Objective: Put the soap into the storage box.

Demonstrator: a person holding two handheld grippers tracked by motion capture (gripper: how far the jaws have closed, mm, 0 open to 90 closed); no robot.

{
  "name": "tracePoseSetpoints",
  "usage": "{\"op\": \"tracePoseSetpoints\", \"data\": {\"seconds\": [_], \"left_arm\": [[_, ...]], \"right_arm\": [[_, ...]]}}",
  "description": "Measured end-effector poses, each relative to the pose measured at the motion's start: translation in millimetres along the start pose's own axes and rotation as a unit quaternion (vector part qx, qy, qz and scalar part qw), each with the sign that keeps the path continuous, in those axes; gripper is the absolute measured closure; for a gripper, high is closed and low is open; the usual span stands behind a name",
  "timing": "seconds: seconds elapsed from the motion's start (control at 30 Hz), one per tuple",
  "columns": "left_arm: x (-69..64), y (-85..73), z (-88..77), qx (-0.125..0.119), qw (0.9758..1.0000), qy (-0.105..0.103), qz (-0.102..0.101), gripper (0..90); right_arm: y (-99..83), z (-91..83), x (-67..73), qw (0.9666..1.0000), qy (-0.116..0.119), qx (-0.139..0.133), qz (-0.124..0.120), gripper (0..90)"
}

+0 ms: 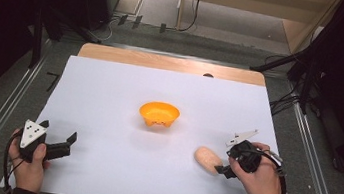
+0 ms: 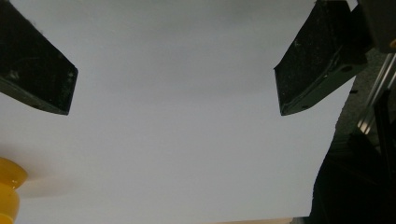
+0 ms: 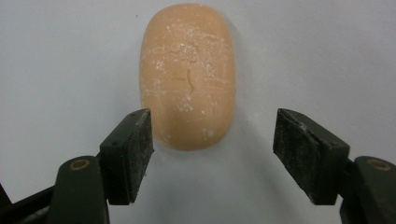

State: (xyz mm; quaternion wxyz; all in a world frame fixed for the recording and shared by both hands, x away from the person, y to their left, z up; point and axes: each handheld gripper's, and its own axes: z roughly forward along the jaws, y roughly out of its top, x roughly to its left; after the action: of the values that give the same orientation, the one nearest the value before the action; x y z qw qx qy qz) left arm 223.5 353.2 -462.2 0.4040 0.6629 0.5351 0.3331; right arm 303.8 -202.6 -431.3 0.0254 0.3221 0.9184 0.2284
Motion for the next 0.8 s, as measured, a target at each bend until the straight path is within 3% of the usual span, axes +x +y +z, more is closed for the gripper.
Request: {"op": "tracePoseSetpoints", "data": {"seconds": [0.23, 0.4, 0.73, 0.8], "left_arm": [[-3.9, -0.8, -1.0, -0.006, 0.9998, 0.005, 0.018, 0.0], [-3.2, -0.5, -0.4, -0.002, 0.9999, 0.005, 0.015, 0.0], [-4.8, -0.9, -0.9, -0.005, 0.9997, 0.005, 0.022, 0.0], [-4.4, -1.2, -1.5, -0.009, 0.9998, 0.001, 0.02, 0.0]], "right_arm": [[13.9, 8.8, 5.5, 0.9998, 0.009, 0.016, 0.004, 28.7], [19.3, 16.1, 6.9, 0.9995, 0.01, 0.03, 0.0, 28.7], [32.7, 33.1, 9.9, 0.9983, 0.019, 0.051, 0.019, 32.0], [34.5, 36.3, 12.0, 0.998, 0.012, 0.058, 0.021, 31.9]]}}
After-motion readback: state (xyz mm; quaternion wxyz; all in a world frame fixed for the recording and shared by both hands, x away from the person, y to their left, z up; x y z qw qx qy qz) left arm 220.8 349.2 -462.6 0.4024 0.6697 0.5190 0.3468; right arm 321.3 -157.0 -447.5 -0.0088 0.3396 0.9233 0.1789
